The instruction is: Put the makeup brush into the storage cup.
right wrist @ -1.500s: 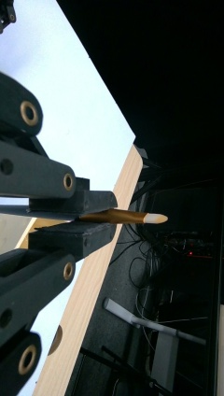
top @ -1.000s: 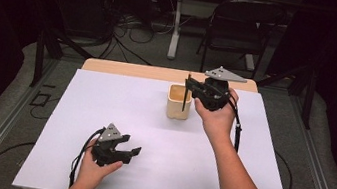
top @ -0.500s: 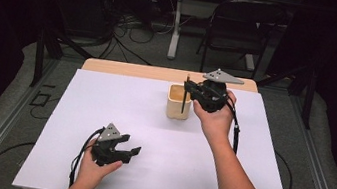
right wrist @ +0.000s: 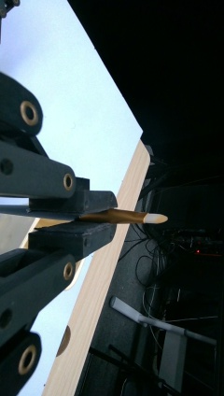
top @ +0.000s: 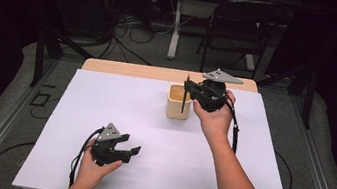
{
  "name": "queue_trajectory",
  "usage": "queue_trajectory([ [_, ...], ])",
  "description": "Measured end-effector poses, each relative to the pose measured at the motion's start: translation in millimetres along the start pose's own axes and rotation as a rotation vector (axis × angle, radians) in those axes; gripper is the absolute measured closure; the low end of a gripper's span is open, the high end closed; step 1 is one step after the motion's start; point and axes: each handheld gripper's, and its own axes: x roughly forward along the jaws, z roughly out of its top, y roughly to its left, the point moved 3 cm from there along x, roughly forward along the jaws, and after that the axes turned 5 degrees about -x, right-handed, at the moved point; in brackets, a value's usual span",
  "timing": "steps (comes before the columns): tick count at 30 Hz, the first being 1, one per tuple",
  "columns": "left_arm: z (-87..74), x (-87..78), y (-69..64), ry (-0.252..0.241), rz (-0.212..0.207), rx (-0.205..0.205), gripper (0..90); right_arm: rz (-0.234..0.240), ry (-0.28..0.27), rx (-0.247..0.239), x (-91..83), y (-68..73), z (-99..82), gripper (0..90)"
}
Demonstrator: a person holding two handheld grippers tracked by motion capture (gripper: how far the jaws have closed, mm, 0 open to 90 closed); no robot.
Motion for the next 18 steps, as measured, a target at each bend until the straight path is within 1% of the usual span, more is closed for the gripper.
queue_trajectory([
  [3,0.1,-0.2,0.4,0.001,0.001,-0.001,35.7,-0.010,0.000,-0.002,1.6,-2.9,-0.5,84.0],
  [10,0.3,-0.4,0.7,-0.002,0.003,-0.002,35.8,-0.031,-0.006,0.022,5.1,-11.3,-1.2,84.0],
  [18,0.4,-0.5,1.1,-0.004,0.005,-0.003,35.8,-0.051,-0.005,0.020,7.2,-16.7,2.1,84.0],
])
